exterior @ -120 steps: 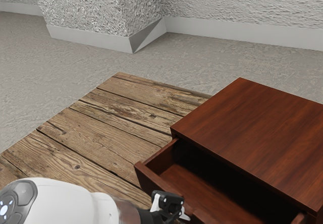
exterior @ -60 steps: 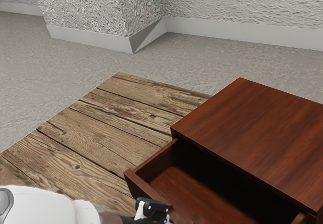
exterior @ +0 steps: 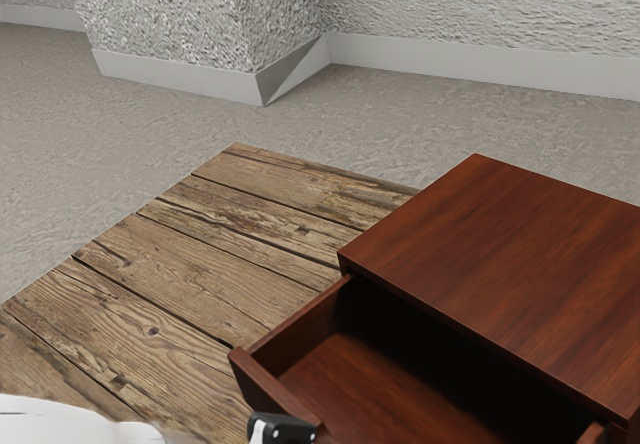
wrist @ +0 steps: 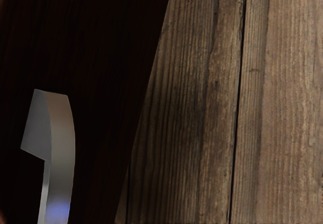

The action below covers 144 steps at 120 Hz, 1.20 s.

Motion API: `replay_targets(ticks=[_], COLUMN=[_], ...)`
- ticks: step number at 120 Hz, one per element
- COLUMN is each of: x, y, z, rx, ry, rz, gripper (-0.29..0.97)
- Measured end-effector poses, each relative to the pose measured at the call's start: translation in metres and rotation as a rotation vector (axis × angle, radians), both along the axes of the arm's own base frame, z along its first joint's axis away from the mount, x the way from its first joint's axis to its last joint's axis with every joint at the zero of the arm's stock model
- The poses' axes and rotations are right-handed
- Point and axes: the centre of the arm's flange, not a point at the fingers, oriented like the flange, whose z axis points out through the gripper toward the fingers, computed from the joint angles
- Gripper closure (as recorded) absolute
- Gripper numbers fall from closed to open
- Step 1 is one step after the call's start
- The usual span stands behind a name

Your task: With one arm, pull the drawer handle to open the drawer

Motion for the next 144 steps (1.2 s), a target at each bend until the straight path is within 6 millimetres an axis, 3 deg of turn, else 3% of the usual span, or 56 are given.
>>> replay_targets(ticks=[58, 108, 118, 126, 130, 144], x=[-0.008, -0.011, -0.004, 0.006, 0.013, 0.032], y=[0.004, 0.003, -0.004, -0.015, -0.013, 0.003], z=[-0.003, 0.020, 0.050, 0.102, 0.117, 0.115], rx=[-0.002, -0.027, -0.060, -0.066, -0.064, -0.051], ry=[0.011, -0.034, -0.041, -0.038, -0.015, 0.104], rz=[0.010, -0.004, -0.005, 0.020, 0.047, 0.185], gripper=[0.01, 0.02, 0.01, 0.01, 0.01, 0.00])
